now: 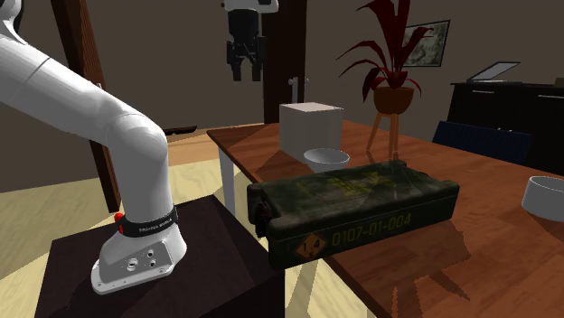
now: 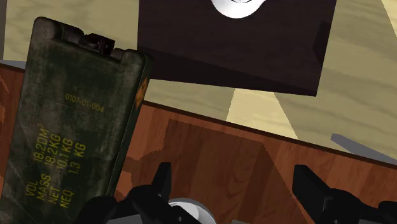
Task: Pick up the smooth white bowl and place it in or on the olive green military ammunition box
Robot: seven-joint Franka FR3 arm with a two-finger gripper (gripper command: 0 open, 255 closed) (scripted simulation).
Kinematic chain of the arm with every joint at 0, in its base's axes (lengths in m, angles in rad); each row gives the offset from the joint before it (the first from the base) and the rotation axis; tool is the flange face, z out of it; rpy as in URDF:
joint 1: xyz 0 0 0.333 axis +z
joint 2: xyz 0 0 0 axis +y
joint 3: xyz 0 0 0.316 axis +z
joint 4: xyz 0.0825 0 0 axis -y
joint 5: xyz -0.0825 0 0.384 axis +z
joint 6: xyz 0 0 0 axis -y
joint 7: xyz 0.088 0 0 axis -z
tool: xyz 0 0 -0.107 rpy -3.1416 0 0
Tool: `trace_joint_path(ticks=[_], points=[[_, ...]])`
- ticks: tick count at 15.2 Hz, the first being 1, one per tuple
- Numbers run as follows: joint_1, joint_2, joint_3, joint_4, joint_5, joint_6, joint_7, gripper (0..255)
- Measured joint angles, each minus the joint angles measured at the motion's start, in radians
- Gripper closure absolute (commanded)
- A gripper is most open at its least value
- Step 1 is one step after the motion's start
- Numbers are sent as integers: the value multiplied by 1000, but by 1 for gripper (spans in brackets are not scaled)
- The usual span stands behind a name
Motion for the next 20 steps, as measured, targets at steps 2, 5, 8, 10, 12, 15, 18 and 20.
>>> trace_joint_path(ticks=[2,5,8,10,12,15,18,20], points=[[1,12,3,-3,3,14,5,0],[4,81,6,-12,4,90,13,0],[6,172,6,-12,4,179,20,0],[10,229,12,-13,7,237,31,0],[14,292,19,-18,10,302,45,0],[20,402,30,11,15,381,64,0],[22,504,34,40,14,453,75,0],[23,583,36,85,13,486,81,0]])
